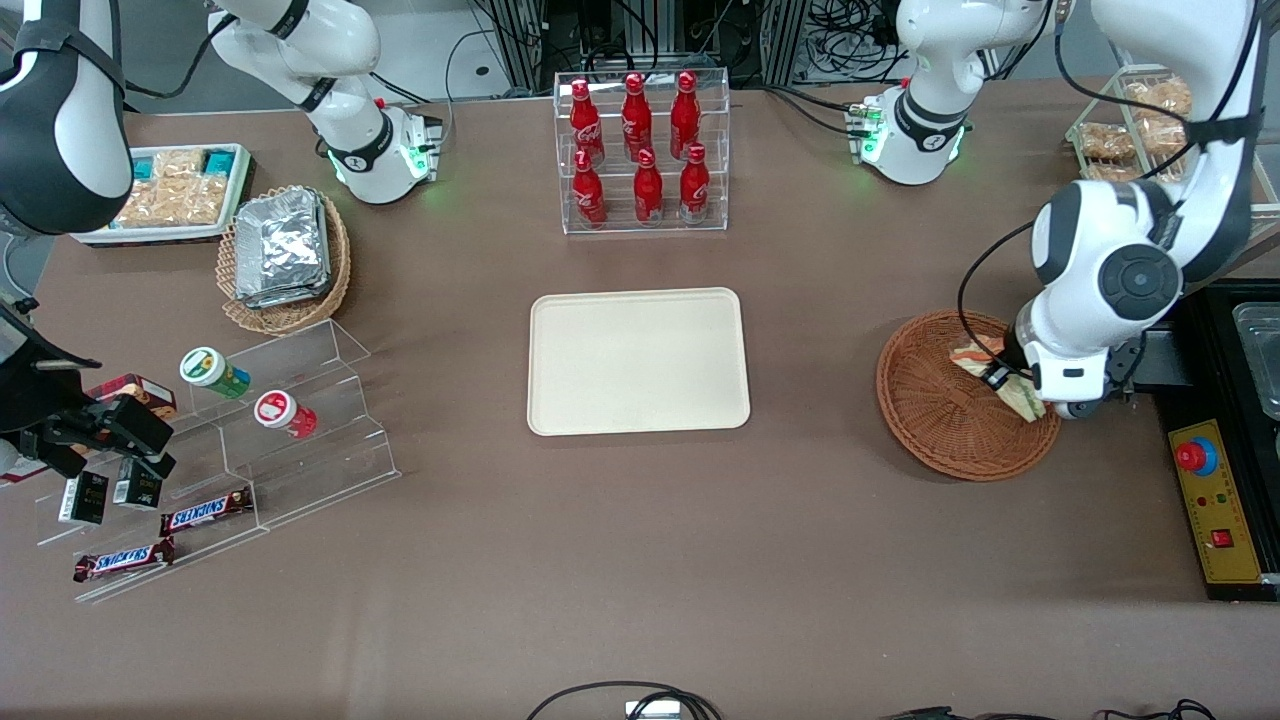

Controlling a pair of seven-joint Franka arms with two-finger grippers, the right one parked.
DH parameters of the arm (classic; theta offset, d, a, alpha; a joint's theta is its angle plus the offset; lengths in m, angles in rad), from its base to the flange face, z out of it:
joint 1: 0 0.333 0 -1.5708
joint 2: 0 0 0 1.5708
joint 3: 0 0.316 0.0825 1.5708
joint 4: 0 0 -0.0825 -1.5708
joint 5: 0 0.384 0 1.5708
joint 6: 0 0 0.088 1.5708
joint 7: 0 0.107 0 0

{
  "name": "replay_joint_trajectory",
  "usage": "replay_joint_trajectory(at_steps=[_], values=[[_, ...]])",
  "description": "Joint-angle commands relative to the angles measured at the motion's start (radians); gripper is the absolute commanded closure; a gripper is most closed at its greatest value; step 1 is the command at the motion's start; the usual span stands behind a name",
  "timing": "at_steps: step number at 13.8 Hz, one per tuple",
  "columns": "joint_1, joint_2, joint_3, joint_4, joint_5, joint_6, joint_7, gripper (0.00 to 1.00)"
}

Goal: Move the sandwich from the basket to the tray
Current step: 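Lift the sandwich and carry it toward the cream tray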

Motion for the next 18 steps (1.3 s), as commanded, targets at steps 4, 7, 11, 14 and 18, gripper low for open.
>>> replay_joint_trajectory(at_steps=[4, 7, 11, 14, 18], values=[[-0.003, 0.009, -0.169, 0.113, -0.006, -0.086, 0.1, 1.0], [-0.003, 0.012, -0.285, 0.131, -0.002, -0.085, 0.134, 1.0], [-0.003, 0.061, -0.428, 0.186, 0.02, -0.077, 0.133, 1.0], [-0.005, 0.116, -0.514, 0.199, 0.067, -0.067, 0.124, 1.0], [-0.072, 0.209, -0.582, 0.199, 0.153, -0.034, 0.041, 1.0]])
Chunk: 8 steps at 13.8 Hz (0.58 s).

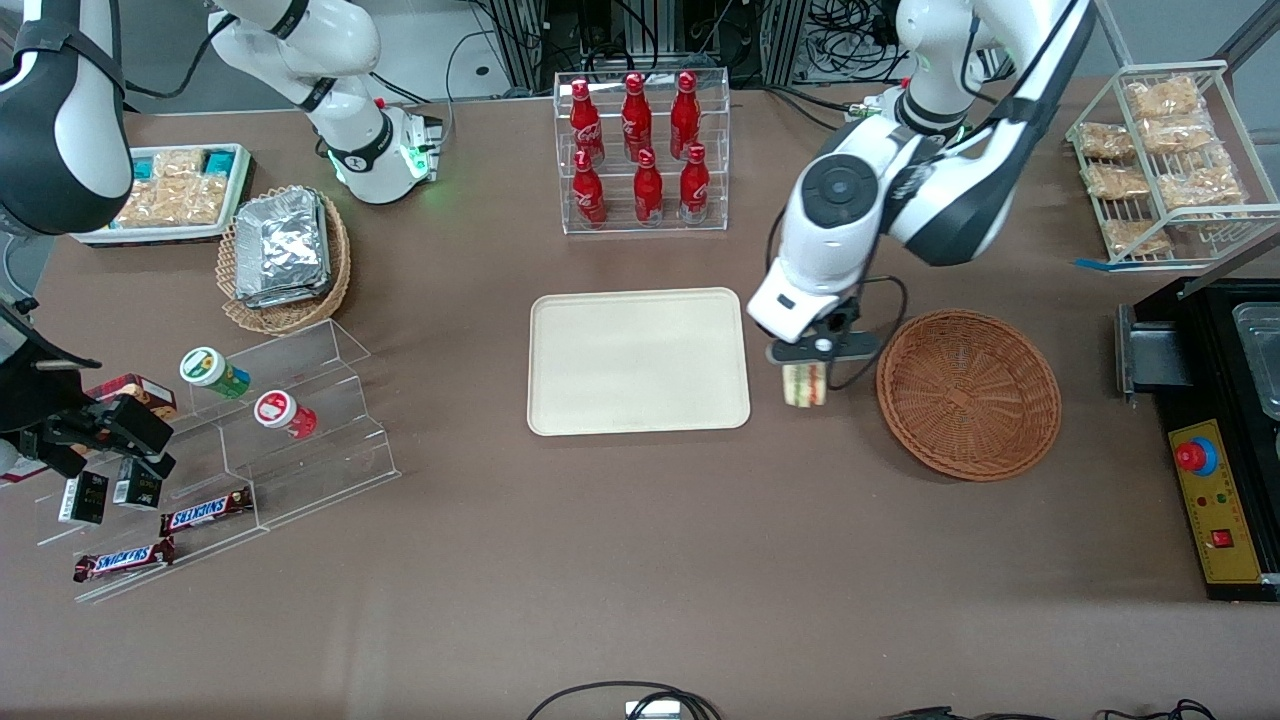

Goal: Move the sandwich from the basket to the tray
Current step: 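Lift the sandwich and carry it toward the cream tray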

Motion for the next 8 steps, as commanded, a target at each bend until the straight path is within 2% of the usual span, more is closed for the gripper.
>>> replay_joint_trajectory(at_steps=[1, 5, 8], values=[[-0.068, 0.089, -0.017, 0.038, 0.083, 0.015, -0.086, 1.0], [-0.147, 0.183, -0.014, 0.038, 0.094, 0.095, -0.121, 1.0], [-0.195, 0.263, -0.012, 0.038, 0.149, 0.112, -0.21, 1.0]])
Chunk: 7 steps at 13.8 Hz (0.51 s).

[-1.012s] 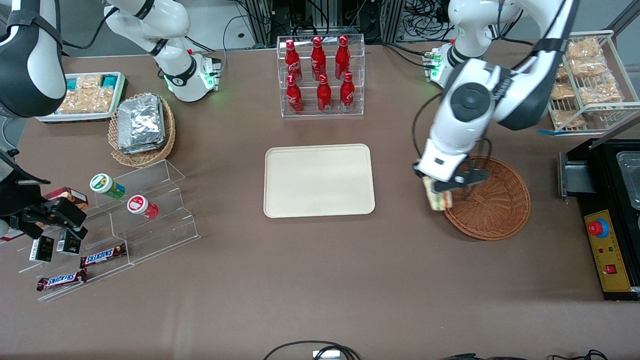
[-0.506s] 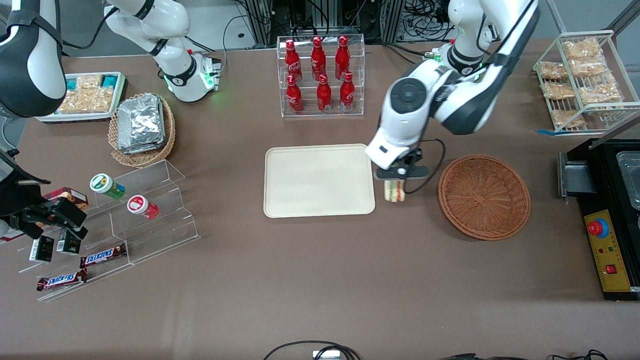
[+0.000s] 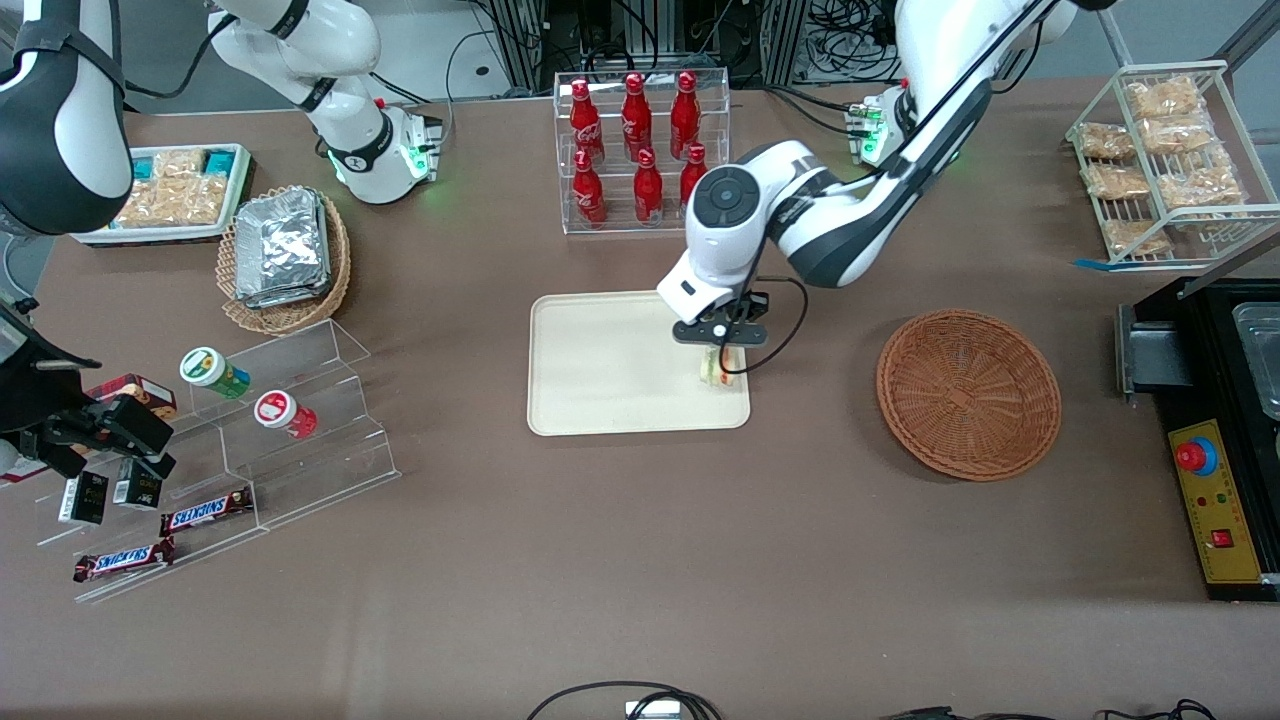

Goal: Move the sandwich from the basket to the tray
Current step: 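Lower the sandwich onto the tray and open the left gripper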

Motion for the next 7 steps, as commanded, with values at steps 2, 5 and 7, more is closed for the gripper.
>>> replay_joint_trajectory(at_steps=[2, 5, 7], values=[[-0.048, 0.118, 0.002, 0.035, 0.105, 0.009, -0.122, 1.0], [-0.077, 0.178, 0.003, 0.035, 0.177, 0.041, -0.189, 1.0], [-0.08, 0.199, 0.003, 0.034, 0.205, 0.044, -0.211, 1.0]])
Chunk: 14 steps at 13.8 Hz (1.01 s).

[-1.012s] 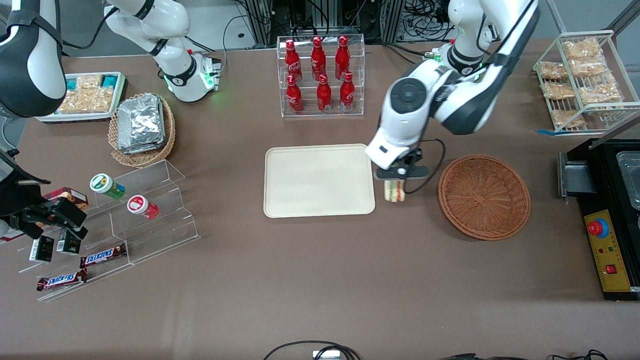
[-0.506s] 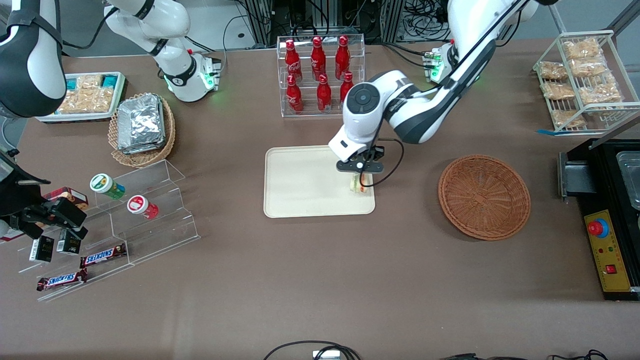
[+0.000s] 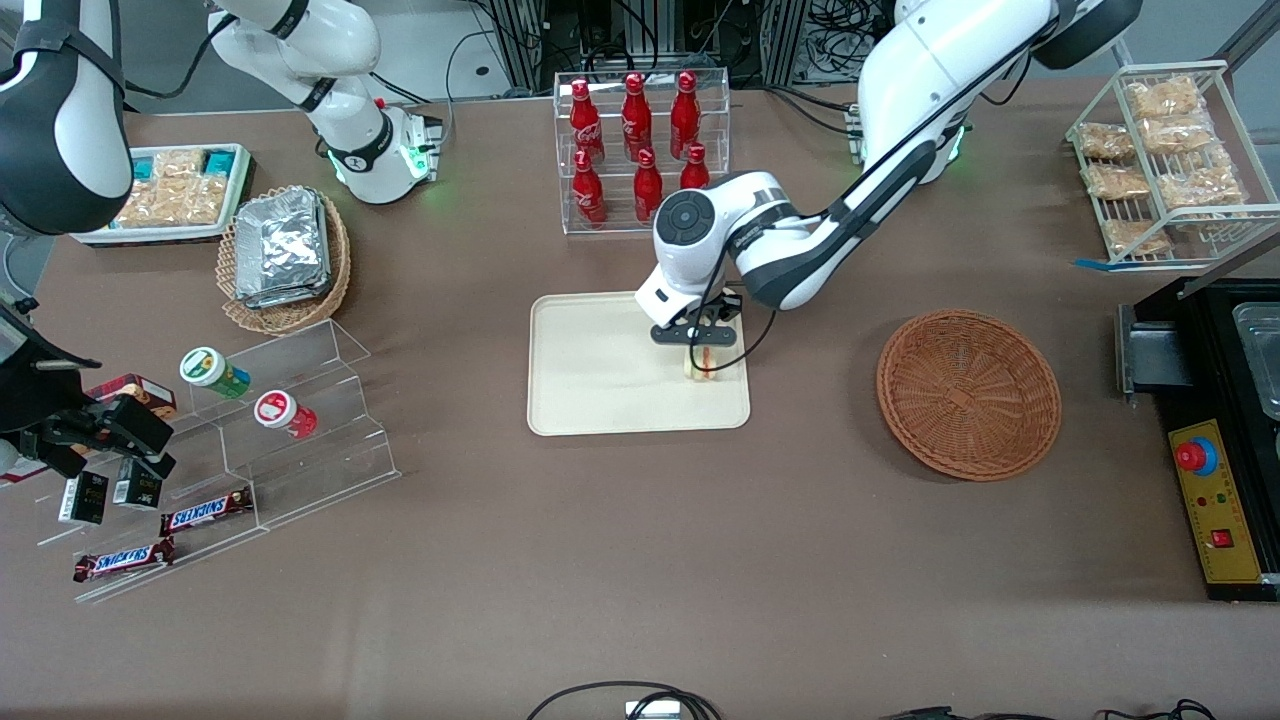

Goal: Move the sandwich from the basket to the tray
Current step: 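Lower the sandwich onto the tray and open the left gripper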

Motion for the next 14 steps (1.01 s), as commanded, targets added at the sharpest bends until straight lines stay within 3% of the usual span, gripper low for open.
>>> replay_joint_trajectory(at_steps=[1, 5, 6, 7, 8, 9, 10, 12, 14], values=[[-0.023, 0.039, 0.003, 0.031, 0.051, -0.004, -0.049, 1.0], [-0.029, 0.061, 0.004, 0.032, 0.063, -0.004, -0.052, 1.0], [-0.029, 0.061, 0.004, 0.031, 0.063, -0.004, -0.052, 0.95], [-0.032, 0.062, 0.004, 0.031, 0.063, -0.004, -0.058, 0.84], [-0.038, 0.065, 0.006, 0.032, 0.065, -0.004, -0.081, 0.66], [-0.041, 0.067, 0.006, 0.032, 0.078, -0.005, -0.09, 0.35], [-0.041, 0.074, 0.006, 0.032, 0.112, -0.007, -0.093, 0.16], [-0.041, 0.08, 0.016, 0.034, 0.121, -0.007, -0.11, 0.03], [-0.037, 0.076, 0.018, 0.052, 0.12, -0.011, -0.141, 0.01]])
